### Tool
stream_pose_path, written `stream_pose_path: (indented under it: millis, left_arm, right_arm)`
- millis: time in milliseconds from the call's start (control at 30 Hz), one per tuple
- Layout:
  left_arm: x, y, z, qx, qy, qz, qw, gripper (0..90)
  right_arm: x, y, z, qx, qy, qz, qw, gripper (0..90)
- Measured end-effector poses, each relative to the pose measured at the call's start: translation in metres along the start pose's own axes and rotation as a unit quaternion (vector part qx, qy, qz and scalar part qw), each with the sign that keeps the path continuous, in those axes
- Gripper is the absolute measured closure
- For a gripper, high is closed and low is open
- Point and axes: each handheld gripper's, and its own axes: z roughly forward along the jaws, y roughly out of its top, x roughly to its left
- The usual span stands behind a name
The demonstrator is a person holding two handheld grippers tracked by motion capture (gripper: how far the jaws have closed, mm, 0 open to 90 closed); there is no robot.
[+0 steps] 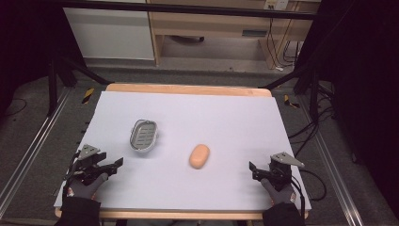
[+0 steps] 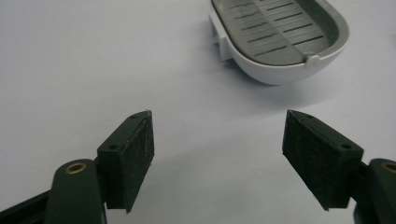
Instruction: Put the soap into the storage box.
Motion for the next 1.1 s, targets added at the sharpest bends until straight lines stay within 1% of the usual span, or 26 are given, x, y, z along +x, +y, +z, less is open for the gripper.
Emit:
stream_pose_path:
  millis: [33, 167, 200, 300, 333, 467, 533, 600, 633, 667, 733, 833, 900, 933, 967, 1033, 1100]
  left_arm:
    - [-0.002, 0.000, 0.000, 0.002, -0.002, 0.005, 1.0000, 25.5]
    - [-0.008, 0.001, 0.001, 0.002, -0.008, 0.012, 0.9999, 26.0]
    - [-0.009, 0.001, 0.001, 0.001, -0.008, 0.012, 0.9999, 26.4]
    - [-0.012, 0.001, 0.002, 0.002, -0.009, 0.015, 0.9998, 26.8]
    - [-0.012, 0.001, 0.002, 0.003, -0.009, 0.016, 0.9998, 26.8]
    - [-0.015, 0.002, 0.001, 0.003, -0.011, 0.018, 0.9998, 26.8]
    - [-0.016, 0.002, 0.002, 0.004, -0.013, 0.018, 0.9998, 26.8]
    - [-0.017, 0.002, 0.003, 0.004, -0.013, 0.018, 0.9998, 26.6]
    - [-0.018, 0.003, 0.003, 0.005, -0.014, 0.020, 0.9997, 26.6]
    - [-0.019, 0.003, 0.003, 0.004, -0.014, 0.020, 0.9997, 26.5]
    - [-0.019, 0.003, 0.003, 0.007, -0.014, 0.023, 0.9996, 26.4]
    - [-0.021, 0.003, 0.004, 0.005, -0.015, 0.022, 0.9996, 26.4]
    - [-0.024, 0.004, 0.004, 0.006, -0.018, 0.029, 0.9994, 26.3]
    - [-0.024, 0.004, 0.004, 0.006, -0.018, 0.029, 0.9994, 26.2]
    - [-0.026, 0.005, 0.004, 0.007, -0.018, 0.035, 0.9992, 26.2]
    - [-0.029, 0.005, 0.005, 0.009, -0.017, 0.040, 0.9990, 26.1]
    - [-0.030, 0.005, 0.006, 0.008, -0.018, 0.040, 0.9990, 26.0]
  right_arm:
    - [0.000, 0.000, 0.000, 0.001, -0.001, -0.001, 1.0000, 8.2]
    - [0.001, 0.000, 0.000, -0.001, 0.001, 0.003, 1.0000, 7.5]
    - [0.001, 0.000, 0.000, 0.000, 0.005, 0.004, 1.0000, 7.6]
    - [0.000, 0.000, 0.000, -0.001, 0.005, 0.003, 1.0000, 7.6]
    - [0.001, 0.000, 0.000, 0.000, 0.006, 0.008, 1.0000, 7.6]
    - [0.000, 0.001, -0.001, -0.008, 0.009, 0.003, 0.9999, 7.3]
    - [0.001, 0.000, -0.001, -0.003, 0.012, 0.005, 0.9999, 7.2]
    - [0.002, 0.000, 0.000, 0.000, 0.012, 0.003, 0.9999, 7.2]
    - [0.003, 0.000, 0.001, 0.002, 0.011, -0.003, 0.9999, 7.2]
    - [0.003, 0.000, 0.000, 0.003, 0.013, 0.000, 0.9999, 7.2]
    - [0.003, 0.000, 0.001, 0.000, 0.011, -0.003, 0.9999, 7.0]
    - [0.003, 0.000, 0.001, 0.000, 0.009, -0.004, 0.9999, 7.0]
    - [0.003, 0.000, 0.001, 0.000, 0.010, -0.004, 0.9999, 7.0]
    - [0.003, 0.000, 0.001, 0.000, 0.010, -0.004, 0.9999, 7.0]
    - [0.003, 0.000, 0.001, 0.000, 0.010, -0.004, 0.9999, 6.9]
    - [0.003, 0.000, 0.001, 0.000, 0.009, -0.005, 0.9999, 6.9]
    - [0.003, 0.000, 0.001, 0.000, 0.009, -0.004, 0.9999, 6.8]
